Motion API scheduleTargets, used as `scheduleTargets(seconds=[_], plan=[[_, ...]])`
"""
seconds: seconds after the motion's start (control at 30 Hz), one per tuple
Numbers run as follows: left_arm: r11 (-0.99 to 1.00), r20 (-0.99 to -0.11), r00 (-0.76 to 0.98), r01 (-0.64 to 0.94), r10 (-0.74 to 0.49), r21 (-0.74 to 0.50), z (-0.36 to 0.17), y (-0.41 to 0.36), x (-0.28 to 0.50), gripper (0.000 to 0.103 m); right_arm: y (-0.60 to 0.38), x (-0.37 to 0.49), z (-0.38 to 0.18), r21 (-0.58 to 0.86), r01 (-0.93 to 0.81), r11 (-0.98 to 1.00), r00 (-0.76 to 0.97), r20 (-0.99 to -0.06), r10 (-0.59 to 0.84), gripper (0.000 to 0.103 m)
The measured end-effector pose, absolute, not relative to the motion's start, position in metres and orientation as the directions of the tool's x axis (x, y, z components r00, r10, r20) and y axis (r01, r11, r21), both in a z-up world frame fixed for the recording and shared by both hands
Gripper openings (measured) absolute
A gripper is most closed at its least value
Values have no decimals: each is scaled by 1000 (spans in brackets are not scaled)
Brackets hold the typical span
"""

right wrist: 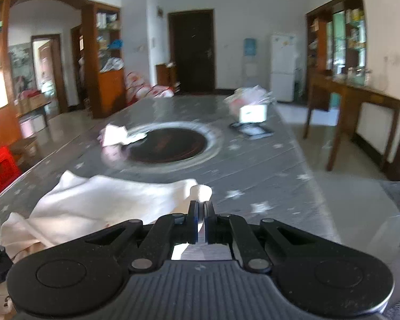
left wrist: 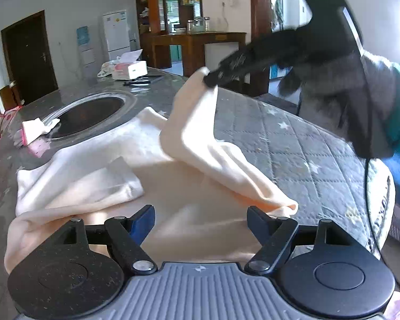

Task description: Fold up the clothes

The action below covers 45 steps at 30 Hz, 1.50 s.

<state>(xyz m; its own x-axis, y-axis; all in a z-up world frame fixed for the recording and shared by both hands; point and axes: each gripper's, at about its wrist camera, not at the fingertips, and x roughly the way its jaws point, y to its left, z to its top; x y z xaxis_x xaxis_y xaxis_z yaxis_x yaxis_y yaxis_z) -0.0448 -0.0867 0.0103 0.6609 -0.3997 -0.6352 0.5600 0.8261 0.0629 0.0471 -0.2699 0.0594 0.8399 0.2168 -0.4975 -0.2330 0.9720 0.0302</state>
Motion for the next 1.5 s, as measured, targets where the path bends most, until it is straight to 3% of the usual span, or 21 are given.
scheduleTargets(seconds=[0.37, 0.77, 1.03, 1.23, 1.5], plan=[[813, -652, 650, 575, -390, 88, 3, -91, -48, 81, -341, 4, 77, -29, -15, 999, 903, -429, 1, 3], [810, -665, 642, 579, -382, 93, 1, -92, -53, 83, -390, -15, 18, -40, 150, 988, 814, -561, -146, 5], [808, -667, 642, 580, -379, 100, 3, -93, -55, 83, -407, -22, 3, 7, 213, 977, 794, -583, -169, 11], [805, -665, 641, 584, -382, 100, 5, -95, -56, 83, -396, -10, 10, 84, 117, 990, 815, -578, -47, 11], [818, -661, 663, 561, -351, 129, 13, -85, -41, 83, -382, 16, -6, 78, 85, 993, 779, -626, -17, 14]])
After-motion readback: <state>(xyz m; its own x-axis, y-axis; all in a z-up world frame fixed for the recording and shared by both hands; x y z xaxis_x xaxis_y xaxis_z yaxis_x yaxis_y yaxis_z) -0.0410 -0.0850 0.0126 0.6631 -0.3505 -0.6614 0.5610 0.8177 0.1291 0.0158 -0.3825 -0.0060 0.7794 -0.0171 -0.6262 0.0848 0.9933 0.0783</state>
